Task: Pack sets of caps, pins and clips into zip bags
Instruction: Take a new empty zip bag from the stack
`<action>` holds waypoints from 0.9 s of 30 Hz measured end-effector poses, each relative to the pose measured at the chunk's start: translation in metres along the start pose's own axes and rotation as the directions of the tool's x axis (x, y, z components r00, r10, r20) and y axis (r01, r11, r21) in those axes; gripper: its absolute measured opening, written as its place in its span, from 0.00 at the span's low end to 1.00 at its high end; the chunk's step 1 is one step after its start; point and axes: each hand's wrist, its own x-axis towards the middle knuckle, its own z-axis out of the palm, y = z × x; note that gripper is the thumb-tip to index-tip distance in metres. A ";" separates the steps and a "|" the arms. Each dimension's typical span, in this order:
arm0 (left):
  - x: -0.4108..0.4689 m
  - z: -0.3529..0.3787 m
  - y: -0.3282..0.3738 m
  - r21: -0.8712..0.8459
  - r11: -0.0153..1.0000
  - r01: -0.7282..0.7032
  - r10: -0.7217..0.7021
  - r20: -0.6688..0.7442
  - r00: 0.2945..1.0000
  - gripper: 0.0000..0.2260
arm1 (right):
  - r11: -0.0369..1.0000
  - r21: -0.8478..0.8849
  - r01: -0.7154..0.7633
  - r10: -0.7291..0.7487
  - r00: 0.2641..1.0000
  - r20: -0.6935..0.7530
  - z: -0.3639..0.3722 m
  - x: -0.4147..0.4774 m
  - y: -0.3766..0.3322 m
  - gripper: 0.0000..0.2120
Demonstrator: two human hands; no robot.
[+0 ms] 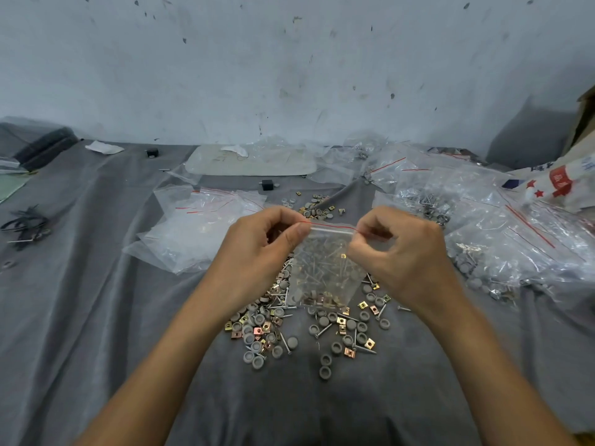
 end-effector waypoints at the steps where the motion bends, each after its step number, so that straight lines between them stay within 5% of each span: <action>1: 0.000 0.000 0.000 0.000 1.000 -0.002 0.002 -0.007 1.000 0.03 | 1.000 0.003 0.001 -0.001 1.000 0.000 -0.001 0.000 0.001 0.04; 27: 0.002 0.018 -0.015 0.022 1.000 -0.013 0.012 0.025 1.000 0.03 | 0.993 -0.044 -0.112 0.109 0.991 -0.072 -0.018 -0.021 0.021 0.03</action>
